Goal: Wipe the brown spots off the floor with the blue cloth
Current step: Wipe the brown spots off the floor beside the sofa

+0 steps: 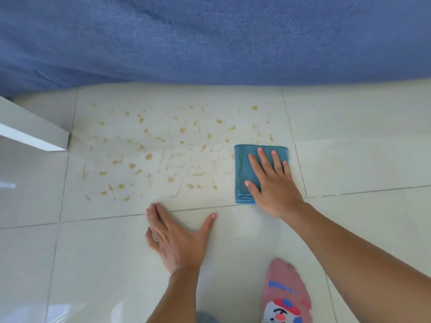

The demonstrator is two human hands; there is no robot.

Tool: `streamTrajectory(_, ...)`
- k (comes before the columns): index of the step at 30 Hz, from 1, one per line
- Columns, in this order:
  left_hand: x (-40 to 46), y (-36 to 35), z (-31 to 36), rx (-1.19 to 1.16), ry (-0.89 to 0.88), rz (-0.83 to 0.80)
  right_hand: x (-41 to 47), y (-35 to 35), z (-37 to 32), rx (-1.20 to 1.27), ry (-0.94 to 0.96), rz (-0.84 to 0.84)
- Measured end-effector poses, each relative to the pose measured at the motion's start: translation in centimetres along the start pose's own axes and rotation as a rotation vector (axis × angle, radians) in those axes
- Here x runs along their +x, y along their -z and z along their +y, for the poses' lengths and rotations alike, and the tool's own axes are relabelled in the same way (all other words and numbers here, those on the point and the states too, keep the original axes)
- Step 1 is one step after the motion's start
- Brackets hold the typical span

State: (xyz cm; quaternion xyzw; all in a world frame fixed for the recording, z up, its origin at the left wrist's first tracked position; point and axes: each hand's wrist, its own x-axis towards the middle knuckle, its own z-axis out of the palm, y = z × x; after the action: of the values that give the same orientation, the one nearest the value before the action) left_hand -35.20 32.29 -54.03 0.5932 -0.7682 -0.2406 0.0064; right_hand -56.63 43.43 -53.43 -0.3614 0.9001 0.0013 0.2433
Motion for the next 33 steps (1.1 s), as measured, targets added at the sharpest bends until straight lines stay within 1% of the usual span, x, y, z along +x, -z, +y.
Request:
streamTrajectory(3, 0.0, -0.3, -0.3, 0.017, 0.004, 0.022, -0.3, -0.3, -1.4, -0.023, 0.039, 0.009)
streamTrajectory(6, 0.1, -0.4, -0.3, 0.028, -0.006, 0.042, -1.5, -0.7, -0.4, -0.08, 0.12, -0.013)
streamTrajectory(9, 0.0, -0.5, -0.2, 0.038, -0.023, 0.048, -1.6, -0.6, 1.2, -0.072, 0.052, -0.003)
streamTrajectory(11, 0.1, -0.5, -0.1, 0.054, -0.022, 0.047, -0.6, -0.3, 1.0, -0.044, -0.006, -0.001)
streamTrajectory(13, 0.1, -0.5, -0.2, 0.073, -0.025, 0.05, 0.3, 0.0, -0.1, -0.036, -0.016, -0.001)
streamTrajectory(16, 0.0, -0.5, -0.2, 0.073, -0.035, 0.059, 0.0, 0.0, -1.1, -0.05, 0.07, -0.015)
streamTrajectory(18, 0.0, -0.3, -0.1, 0.076, -0.03, 0.057, -0.9, -0.5, -0.5, -0.067, 0.127, -0.014)
streamTrajectory(19, 0.0, -0.3, 0.0, 0.08, -0.029, 0.054, -1.4, -0.7, 0.1, -0.07, 0.125, -0.006)
streamTrajectory(23, -0.1, -0.3, -0.1, 0.096, -0.037, 0.057, -0.6, -0.7, 1.6, -0.01, -0.043, 0.041)
streamTrajectory(26, 0.1, -0.4, 0.0, 0.1, -0.038, 0.06, 1.8, -0.2, 0.0, 0.013, -0.108, 0.062)
streamTrajectory(29, 0.1, -0.4, 0.0, 0.101, -0.033, 0.057, 1.8, -0.2, -1.4, 0.007, -0.012, 0.06)
streamTrajectory(31, 0.0, -0.4, -0.1, 0.088, -0.035, 0.063, 0.5, -0.6, -1.0, 0.005, 0.049, 0.068)
streamTrajectory(33, 0.0, -0.4, -0.1, 0.084, -0.037, 0.065, -0.4, -1.0, 0.0, 0.011, 0.031, 0.086)
